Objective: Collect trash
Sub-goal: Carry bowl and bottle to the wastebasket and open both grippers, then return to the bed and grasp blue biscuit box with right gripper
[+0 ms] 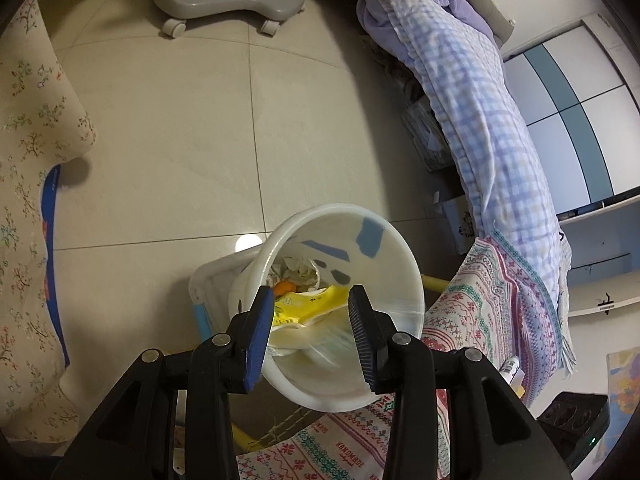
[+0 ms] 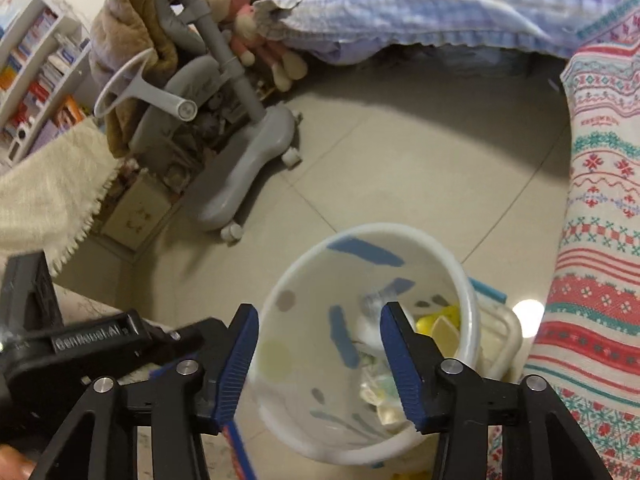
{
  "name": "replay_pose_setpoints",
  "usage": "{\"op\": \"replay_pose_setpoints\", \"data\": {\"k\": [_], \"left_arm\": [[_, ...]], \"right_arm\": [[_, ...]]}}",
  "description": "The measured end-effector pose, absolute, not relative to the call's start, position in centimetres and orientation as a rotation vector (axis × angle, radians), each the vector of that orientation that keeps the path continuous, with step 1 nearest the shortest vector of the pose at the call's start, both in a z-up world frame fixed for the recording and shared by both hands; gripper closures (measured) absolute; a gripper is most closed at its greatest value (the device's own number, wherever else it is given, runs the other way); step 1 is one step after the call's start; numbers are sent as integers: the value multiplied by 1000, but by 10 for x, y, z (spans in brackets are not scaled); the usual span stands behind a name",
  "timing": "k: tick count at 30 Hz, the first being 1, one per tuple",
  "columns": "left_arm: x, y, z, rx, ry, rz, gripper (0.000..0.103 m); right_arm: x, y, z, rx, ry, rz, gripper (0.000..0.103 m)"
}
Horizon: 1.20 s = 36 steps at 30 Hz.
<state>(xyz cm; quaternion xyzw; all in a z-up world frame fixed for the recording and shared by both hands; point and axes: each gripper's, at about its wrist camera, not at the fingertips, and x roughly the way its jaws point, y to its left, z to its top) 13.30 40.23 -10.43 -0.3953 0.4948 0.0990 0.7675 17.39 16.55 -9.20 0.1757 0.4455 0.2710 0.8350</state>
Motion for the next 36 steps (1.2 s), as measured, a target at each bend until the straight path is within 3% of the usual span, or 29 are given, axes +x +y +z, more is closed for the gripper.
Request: {"op": "replay_pose_setpoints", "data": {"k": [11,24,36], "left_arm": [[141,370,-86,-802,1062,155,62],[149,258,-41,-657,1071,-45,62],[145,138,-23,-388,1094,-238,60]], "right_arm": [[151,97,-86,368,949,507,45],[126,-6,-44,375,915,336,45],[104,-191,-7,352,863,5,42]]}}
